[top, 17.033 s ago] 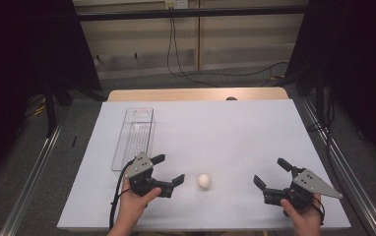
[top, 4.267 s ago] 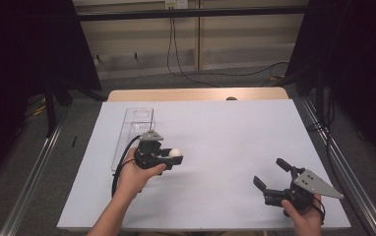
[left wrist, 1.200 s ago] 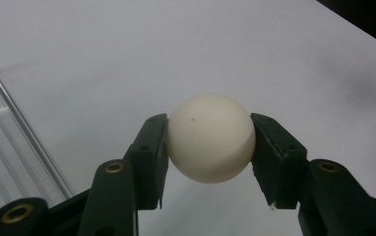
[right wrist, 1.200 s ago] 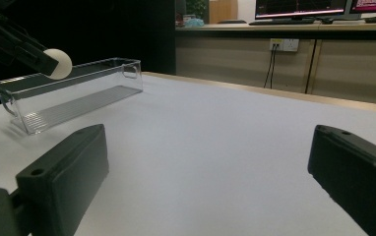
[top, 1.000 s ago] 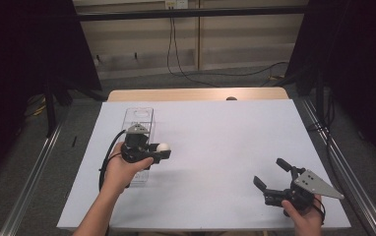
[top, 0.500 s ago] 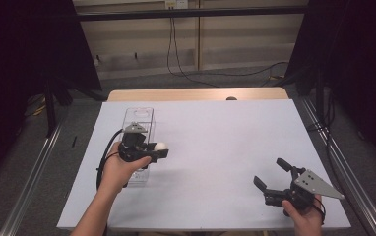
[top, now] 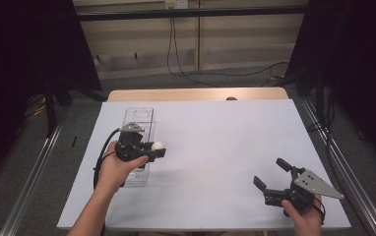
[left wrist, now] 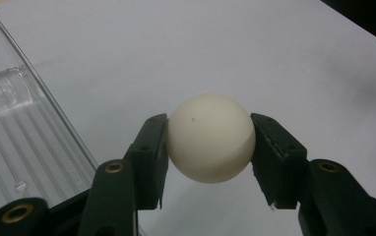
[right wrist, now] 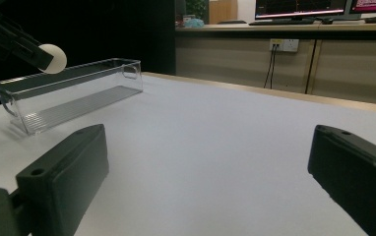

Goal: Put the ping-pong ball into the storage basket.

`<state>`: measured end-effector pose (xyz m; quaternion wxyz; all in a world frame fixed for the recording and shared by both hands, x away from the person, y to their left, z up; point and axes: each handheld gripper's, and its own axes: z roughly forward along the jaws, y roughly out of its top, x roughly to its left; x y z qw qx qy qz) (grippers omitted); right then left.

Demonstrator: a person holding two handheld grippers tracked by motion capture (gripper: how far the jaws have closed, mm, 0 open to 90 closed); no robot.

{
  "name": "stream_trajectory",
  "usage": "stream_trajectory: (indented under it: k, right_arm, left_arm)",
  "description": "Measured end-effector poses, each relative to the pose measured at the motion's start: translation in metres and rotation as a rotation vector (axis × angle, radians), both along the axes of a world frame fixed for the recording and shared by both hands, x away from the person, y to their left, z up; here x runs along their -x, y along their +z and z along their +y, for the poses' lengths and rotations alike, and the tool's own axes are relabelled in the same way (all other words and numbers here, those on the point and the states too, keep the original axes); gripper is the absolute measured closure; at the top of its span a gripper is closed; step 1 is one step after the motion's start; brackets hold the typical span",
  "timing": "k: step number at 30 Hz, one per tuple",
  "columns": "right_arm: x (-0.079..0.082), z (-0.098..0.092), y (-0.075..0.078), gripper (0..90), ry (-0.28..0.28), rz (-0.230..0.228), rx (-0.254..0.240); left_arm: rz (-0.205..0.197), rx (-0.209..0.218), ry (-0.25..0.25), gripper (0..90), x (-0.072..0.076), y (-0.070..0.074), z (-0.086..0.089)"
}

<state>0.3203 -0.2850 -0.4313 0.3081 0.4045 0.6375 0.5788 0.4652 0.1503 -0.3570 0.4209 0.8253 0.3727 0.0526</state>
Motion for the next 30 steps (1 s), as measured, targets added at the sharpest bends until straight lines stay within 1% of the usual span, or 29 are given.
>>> stream_trajectory:
  k: [2,4,5,6,7,8,9,10,12,13,14,15,17,19,23,24,27,30]
  right_arm:
    - [0.000,0.000,0.000,1.6,0.001,-0.002,-0.001]
    - [0.000,0.000,0.000,1.5,0.001,-0.003,0.000]
    - [0.000,0.000,0.000,1.5,0.002,-0.003,-0.001]
    - [0.000,0.000,0.000,1.5,0.001,-0.001,0.000]
    - [0.000,0.000,0.000,1.5,0.001,0.000,-0.001]
    - [0.000,0.000,0.000,1.5,0.001,0.000,-0.001]
    - [0.000,0.000,0.000,1.5,0.001,0.000,-0.001]
    - [0.000,0.000,0.000,1.5,0.001,0.000,-0.001]
    - [0.000,0.000,0.000,1.5,0.001,-0.001,-0.002]
    - [0.000,0.000,0.000,1.5,-0.003,0.000,-0.007]
    - [0.000,0.000,0.000,1.5,0.001,0.000,0.000]
    - [0.000,0.000,0.000,1.5,0.002,0.001,-0.001]
    - [0.000,0.000,0.000,1.5,0.001,0.001,0.000]
    - [0.000,0.000,0.000,1.5,0.003,0.003,0.001]
    - [0.000,0.000,0.000,1.5,-0.004,-0.001,-0.005]
    - [0.000,0.000,0.000,1.5,-0.004,-0.001,-0.005]
    - [0.000,0.000,0.000,1.5,-0.002,0.000,-0.002]
    - [0.000,0.000,0.000,1.5,0.005,0.000,0.002]
  left_arm:
    - [0.002,-0.004,0.000,51.2,0.000,0.000,0.001]
    - [0.000,-0.003,0.012,51.2,0.000,0.000,0.001]
    - [0.005,-0.013,-0.003,51.2,0.000,0.001,0.003]
    - [0.006,-0.001,0.008,51.2,0.000,0.001,0.002]
    - [0.007,0.002,0.003,51.2,0.000,0.002,0.002]
    - [0.000,-0.009,0.003,51.2,0.000,0.002,0.003]
    - [0.001,0.001,-0.001,51.2,-0.001,0.002,0.004]
    - [-0.003,-0.001,0.008,51.2,0.000,0.002,0.004]
    - [0.004,-0.006,0.000,51.2,-0.001,0.004,0.005]
    - [0.001,-0.010,0.007,51.2,-0.001,0.004,0.005]
    - [0.002,-0.003,0.001,51.2,-0.001,0.004,0.006]
    - [-0.004,-0.008,0.009,51.2,-0.001,0.004,0.006]
    - [0.000,-0.001,0.012,51.2,-0.001,0.005,0.007]
    - [0.000,-0.008,0.008,51.2,-0.002,0.006,0.008]
    - [0.001,-0.005,0.016,51.1,-0.003,0.007,0.010]
    - [0.002,0.001,0.013,51.2,-0.003,0.007,0.010]
    - [-0.004,-0.005,0.014,51.2,-0.003,0.008,0.011]
    - [0.002,-0.004,0.012,51.1,-0.004,0.008,0.011]
